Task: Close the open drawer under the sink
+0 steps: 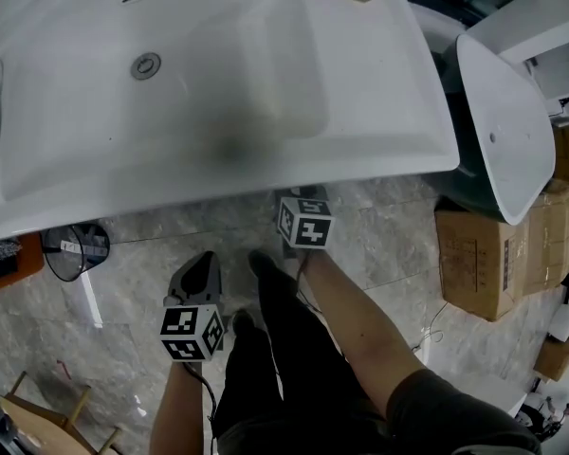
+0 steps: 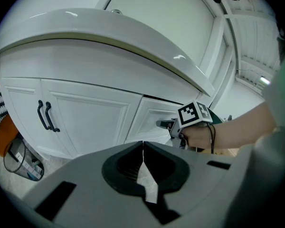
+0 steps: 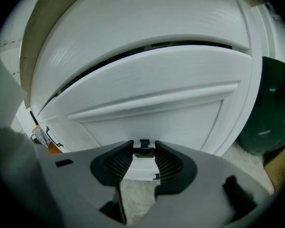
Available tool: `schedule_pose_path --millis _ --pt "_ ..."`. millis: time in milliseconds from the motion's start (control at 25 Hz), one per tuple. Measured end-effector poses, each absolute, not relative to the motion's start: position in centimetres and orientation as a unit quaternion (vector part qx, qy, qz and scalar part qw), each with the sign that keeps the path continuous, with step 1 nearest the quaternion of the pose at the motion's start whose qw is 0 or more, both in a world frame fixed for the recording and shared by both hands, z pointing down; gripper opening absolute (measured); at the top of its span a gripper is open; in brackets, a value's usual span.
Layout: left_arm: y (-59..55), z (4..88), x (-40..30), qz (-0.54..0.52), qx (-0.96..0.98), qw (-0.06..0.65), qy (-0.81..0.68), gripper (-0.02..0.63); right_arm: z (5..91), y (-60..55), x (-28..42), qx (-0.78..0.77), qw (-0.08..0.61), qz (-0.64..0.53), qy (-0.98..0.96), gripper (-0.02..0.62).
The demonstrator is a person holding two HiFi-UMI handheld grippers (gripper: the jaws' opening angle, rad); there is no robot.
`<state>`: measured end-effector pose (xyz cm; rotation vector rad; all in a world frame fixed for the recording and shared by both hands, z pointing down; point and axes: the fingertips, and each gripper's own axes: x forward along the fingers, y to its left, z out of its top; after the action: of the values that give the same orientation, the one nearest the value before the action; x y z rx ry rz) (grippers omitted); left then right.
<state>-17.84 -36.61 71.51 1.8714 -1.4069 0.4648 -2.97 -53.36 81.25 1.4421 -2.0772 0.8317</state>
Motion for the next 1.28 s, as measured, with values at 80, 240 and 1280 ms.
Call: schedule_pose_path --millis 80,240,1280 --pt "-36.6 71.3 -18.0 0.179 0.728 0.368 -0.55 0.015 81.2 -53.3 -3.0 0.526 0.238 0.307 -0.757 0.152" --pt "-36.5 70.5 -18.1 0.175 0.73 0.363 -0.551 0.015 81.0 -52.9 -3.0 0.52 0.241 0.317 -0.755 0.152" --pt "-26.5 58.1 -16.8 0.125 0.81 0.316 -0.478 0.015 60.3 -34.7 -2.4 0.554 0.172 0.235 -0.78 0.066"
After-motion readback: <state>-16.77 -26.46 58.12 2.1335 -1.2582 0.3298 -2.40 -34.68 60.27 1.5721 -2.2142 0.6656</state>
